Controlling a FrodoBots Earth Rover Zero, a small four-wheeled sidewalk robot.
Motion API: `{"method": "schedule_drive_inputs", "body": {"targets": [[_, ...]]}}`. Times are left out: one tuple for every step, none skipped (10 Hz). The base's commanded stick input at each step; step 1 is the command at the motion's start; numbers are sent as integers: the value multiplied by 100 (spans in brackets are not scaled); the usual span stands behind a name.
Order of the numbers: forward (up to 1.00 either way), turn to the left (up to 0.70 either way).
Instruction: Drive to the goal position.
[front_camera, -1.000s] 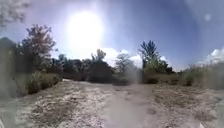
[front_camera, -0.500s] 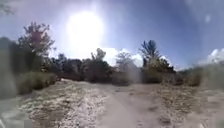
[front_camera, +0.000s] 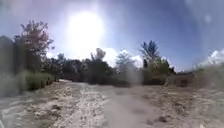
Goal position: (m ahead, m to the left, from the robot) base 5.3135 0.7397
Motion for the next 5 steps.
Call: {"method": "schedule_drive_inputs", "body": {"targets": [[70, 14], [70, 14], [70, 14], [70, 6], [70, 0]]}}
